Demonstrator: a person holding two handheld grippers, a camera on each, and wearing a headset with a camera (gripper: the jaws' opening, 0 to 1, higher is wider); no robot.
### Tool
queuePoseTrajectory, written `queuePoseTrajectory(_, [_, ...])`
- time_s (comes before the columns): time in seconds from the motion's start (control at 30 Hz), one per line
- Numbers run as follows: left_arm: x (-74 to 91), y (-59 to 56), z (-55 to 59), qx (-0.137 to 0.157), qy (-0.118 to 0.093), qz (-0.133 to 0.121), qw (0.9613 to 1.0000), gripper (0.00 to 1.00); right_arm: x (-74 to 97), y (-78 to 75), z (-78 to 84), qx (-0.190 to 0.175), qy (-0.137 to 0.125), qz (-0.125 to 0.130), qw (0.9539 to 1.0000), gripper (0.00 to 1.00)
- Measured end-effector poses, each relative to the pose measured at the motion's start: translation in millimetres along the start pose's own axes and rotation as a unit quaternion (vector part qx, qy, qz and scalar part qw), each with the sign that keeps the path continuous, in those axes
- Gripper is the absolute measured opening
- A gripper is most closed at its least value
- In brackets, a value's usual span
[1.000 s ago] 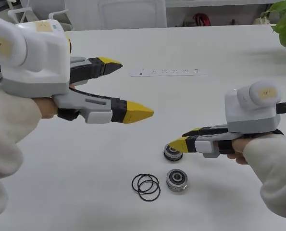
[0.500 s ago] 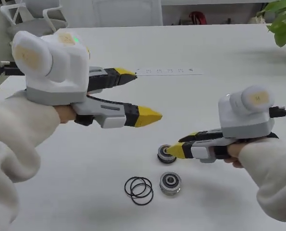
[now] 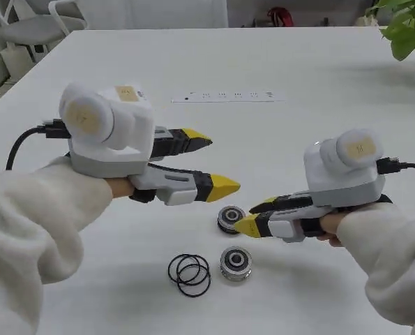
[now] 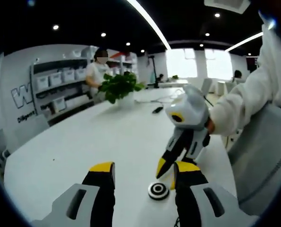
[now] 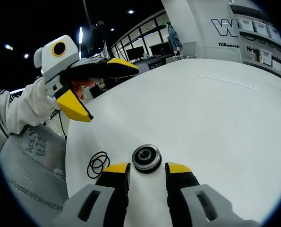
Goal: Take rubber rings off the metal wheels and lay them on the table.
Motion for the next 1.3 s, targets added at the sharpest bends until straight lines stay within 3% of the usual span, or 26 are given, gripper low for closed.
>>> queuePoseTrajectory(0.47, [-23.7,-11.0,33.4,0.024,0.028,0.023,0.9991,0.37,-5.8,5.6,4.4,0.04,0.01,0.002,0.9992,0.23])
queuePoseTrajectory(0.7, [-31.6,-7.5,47.4,0.036,0.043,0.007,0.9984,0.28,-5.6,3.1,5.5,0.04,0.009,0.009,0.9991,0.21])
queuePoseTrajectory(1.3, [-42.6,-10.2,60.2,0.046,0.067,0.014,0.9966,0.13,-5.2,3.6,6.3,0.064,0.007,0.017,0.9978,0.13])
Point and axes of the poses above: the centre of the closed fingertips' face, and the gripper's own axes: x roughly backward along the fingers, y roughly to its left, z roughly out of its underside, the point moved 9 cm from there along x, roughly backward along the fingers, and after that the axes turned 15 degrees about z, right-handed, at the moved point
